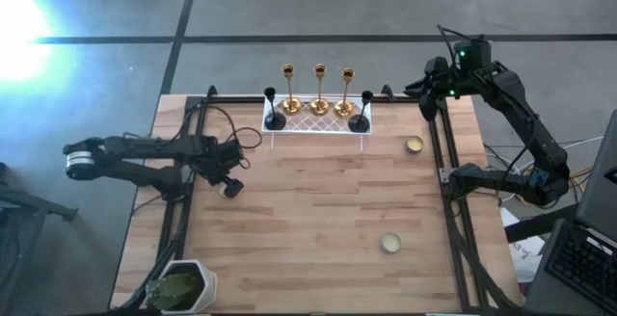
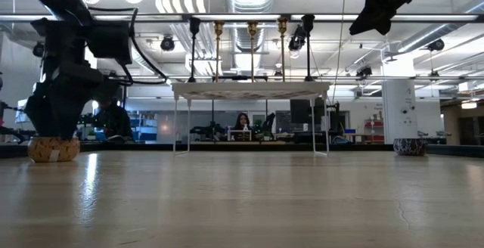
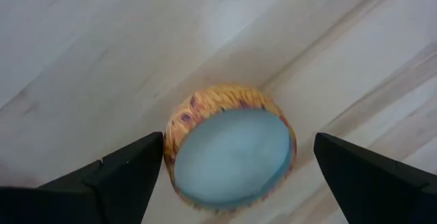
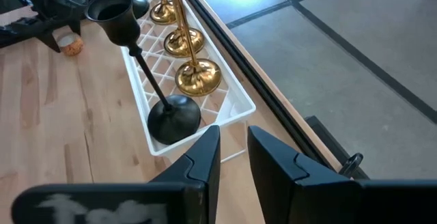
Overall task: Pick & Place candle stick holders
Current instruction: Put the white scented candle on the shelf
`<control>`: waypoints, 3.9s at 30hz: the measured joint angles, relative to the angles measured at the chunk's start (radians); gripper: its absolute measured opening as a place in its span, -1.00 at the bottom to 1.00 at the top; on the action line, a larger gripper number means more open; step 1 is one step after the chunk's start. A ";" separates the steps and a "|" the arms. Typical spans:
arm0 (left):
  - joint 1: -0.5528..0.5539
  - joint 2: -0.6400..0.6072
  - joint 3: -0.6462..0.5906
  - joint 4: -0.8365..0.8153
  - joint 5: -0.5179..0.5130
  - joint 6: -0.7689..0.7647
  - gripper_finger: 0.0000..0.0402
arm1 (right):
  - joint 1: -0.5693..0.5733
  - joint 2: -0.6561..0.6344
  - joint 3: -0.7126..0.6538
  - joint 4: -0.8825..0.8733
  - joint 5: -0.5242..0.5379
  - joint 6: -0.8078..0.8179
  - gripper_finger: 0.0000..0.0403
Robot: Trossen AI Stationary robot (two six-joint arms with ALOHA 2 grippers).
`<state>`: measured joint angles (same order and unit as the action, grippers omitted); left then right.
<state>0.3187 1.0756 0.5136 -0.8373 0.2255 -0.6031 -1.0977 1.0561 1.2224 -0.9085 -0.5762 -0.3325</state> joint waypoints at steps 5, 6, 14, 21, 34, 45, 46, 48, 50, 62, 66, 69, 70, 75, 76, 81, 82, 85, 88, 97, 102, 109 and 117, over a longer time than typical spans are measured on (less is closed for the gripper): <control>0.000 0.000 -0.047 0.069 -0.001 0.036 0.91 | 0.000 0.000 0.000 0.000 0.000 0.000 -0.63; 0.000 0.000 -0.053 0.070 -0.001 0.046 0.91 | 0.000 0.000 0.000 0.000 0.000 0.000 -0.62; 0.000 -0.003 -0.090 0.078 0.001 0.126 0.91 | 0.000 0.000 0.000 0.002 0.000 -0.007 -0.57; -0.003 -0.002 -0.090 0.076 0.003 0.189 0.91 | 0.000 0.000 0.000 0.002 0.000 -0.008 -0.62; -0.151 0.013 -0.073 0.101 -0.143 0.160 0.87 | 0.000 0.000 0.000 0.007 0.000 -0.011 -0.63; -0.191 0.079 -0.052 0.109 -0.202 0.095 0.87 | 0.000 0.000 0.000 0.008 0.000 -0.008 -0.57; -0.191 0.087 -0.052 0.109 -0.201 0.093 0.87 | 0.000 0.000 0.000 0.008 0.000 -0.008 -0.58; -0.191 0.102 -0.052 0.108 -0.194 0.085 0.86 | 0.000 0.000 0.000 0.008 0.000 -0.008 -0.60; -0.190 0.117 -0.052 0.107 -0.185 0.082 0.86 | 0.000 0.000 0.000 0.008 0.000 -0.009 -0.62; -0.190 0.132 -0.052 0.068 -0.179 0.105 0.53 | 0.000 0.000 0.000 0.008 0.000 -0.011 -0.63; -0.190 0.133 -0.029 0.036 -0.163 0.098 0.50 | 0.000 0.000 0.000 0.008 0.000 -0.011 -0.60; -0.190 0.134 0.011 0.007 -0.147 0.095 0.50 | 0.000 0.000 0.000 0.008 0.000 -0.011 -0.58; -0.190 0.136 0.022 -0.002 -0.138 0.094 0.50 | 0.000 0.000 0.000 0.008 0.000 -0.011 -0.57; -0.192 0.135 0.110 -0.020 -0.091 0.106 0.50 | 0.000 0.000 0.000 0.008 0.000 -0.011 -0.58; -0.193 0.135 0.126 -0.036 -0.085 0.109 0.50 | 0.000 0.000 0.000 0.008 0.000 -0.011 -0.59; -0.202 0.135 0.222 -0.119 -0.083 0.127 0.50 | 0.000 0.000 0.000 0.008 0.001 -0.008 -0.65; -0.206 0.135 0.239 -0.144 -0.086 0.127 0.50 | 0.000 0.000 0.000 0.008 0.001 -0.008 -0.66; -0.220 0.135 0.291 -0.187 -0.086 0.124 0.50 | 0.000 0.000 0.000 0.008 0.001 -0.008 -0.68; -0.234 0.135 0.339 -0.212 -0.087 0.124 0.50 | 0.000 0.000 0.000 0.008 0.001 -0.008 -0.69; -0.262 0.134 0.510 -0.208 -0.126 0.176 0.50 | 0.000 0.000 0.000 0.008 0.003 -0.008 -0.63; -0.264 0.133 0.617 -0.250 -0.169 0.221 0.50 | 0.000 0.000 0.000 0.008 0.003 -0.008 -0.59; -0.277 0.133 0.697 -0.268 -0.174 0.264 0.50 | 0.000 0.000 0.000 0.008 0.003 -0.008 -0.56; -0.276 0.136 0.691 -0.369 -0.223 0.283 0.50 | 0.000 0.000 0.000 0.008 0.003 -0.008 -0.61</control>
<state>0.0425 1.2112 1.2042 -1.2061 0.0027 -0.3202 -1.0973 1.0561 1.2228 -0.9005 -0.5735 -0.3405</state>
